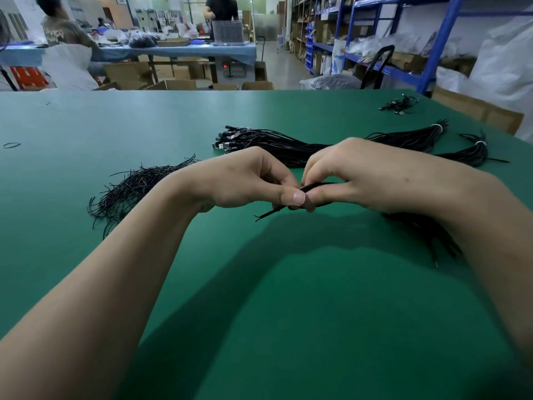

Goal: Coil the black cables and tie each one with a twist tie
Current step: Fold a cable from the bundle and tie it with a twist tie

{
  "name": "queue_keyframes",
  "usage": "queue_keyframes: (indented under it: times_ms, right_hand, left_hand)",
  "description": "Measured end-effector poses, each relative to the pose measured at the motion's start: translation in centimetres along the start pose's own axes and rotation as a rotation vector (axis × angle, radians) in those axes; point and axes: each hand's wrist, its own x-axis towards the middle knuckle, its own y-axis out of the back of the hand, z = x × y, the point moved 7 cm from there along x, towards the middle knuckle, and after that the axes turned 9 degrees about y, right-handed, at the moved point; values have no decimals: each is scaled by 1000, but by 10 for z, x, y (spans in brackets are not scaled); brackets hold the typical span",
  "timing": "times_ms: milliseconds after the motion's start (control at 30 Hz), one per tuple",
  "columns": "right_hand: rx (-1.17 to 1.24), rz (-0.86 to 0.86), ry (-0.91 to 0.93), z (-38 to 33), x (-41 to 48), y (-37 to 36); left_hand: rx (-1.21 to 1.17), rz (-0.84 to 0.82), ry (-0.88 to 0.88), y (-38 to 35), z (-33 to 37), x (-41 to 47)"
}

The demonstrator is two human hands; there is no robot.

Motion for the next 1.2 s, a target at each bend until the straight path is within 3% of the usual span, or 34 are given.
queue_keyframes:
  times_ms: [100, 233, 300, 400, 467, 567, 733, 833, 1067, 1200]
  right_hand:
    - [-60, 190, -47, 6, -5, 21]
    - [34, 716, -200, 16, -23, 52]
    - [261, 683, -341, 31, -21, 40]
    - [873, 443, -454, 42, -8, -7]
    - [1223, 370, -395, 38, 0, -25]
    - [1470, 408, -231, 34, 7, -27]
    - [1379, 719, -294, 49, 3, -25]
    - [1325, 736, -241, 44, 6, -26]
    - [1289, 860, -223, 49, 3, -25]
    - [1113, 957, -363, 67, -8, -17]
  left_hand:
    - [-68, 148, 11, 12, -8, 3]
    - [-282, 607, 8, 39, -15, 1]
    - [-346, 745, -61, 40, -10, 0]
    - [-354, 822, -144, 25, 3, 5]
    - [-320, 843, -159, 11, 11, 7]
    - [-323, 828, -179, -8, 16, 12]
    - [-357, 832, -155, -21, 12, 14]
    - [-469, 821, -97, -29, 5, 16]
    - [-457, 835, -78, -35, 4, 14]
    - [-351, 834, -184, -38, 19, 9]
